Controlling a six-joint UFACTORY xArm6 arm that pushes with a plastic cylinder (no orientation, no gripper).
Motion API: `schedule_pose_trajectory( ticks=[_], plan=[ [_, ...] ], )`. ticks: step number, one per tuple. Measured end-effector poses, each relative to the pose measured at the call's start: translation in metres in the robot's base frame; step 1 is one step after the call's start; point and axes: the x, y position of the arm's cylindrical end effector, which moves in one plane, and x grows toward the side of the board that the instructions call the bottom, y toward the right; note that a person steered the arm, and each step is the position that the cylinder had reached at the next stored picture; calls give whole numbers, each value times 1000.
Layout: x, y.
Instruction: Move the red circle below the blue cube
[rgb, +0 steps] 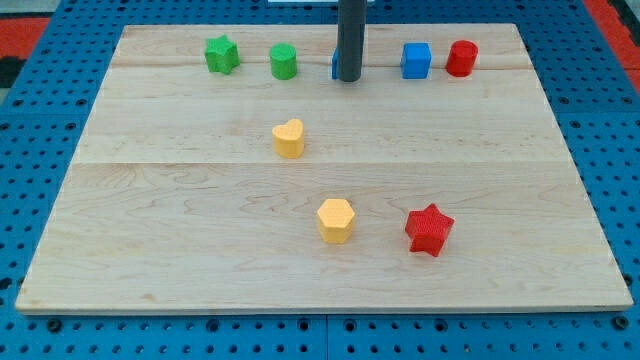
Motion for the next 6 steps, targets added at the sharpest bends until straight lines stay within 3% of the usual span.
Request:
schedule_pose_trajectory(
  ticks=[1,2,3,4,6],
  plan=[
    [54,21],
    [59,109],
    [42,204],
    [-3,256],
    [-90,269]
  ],
)
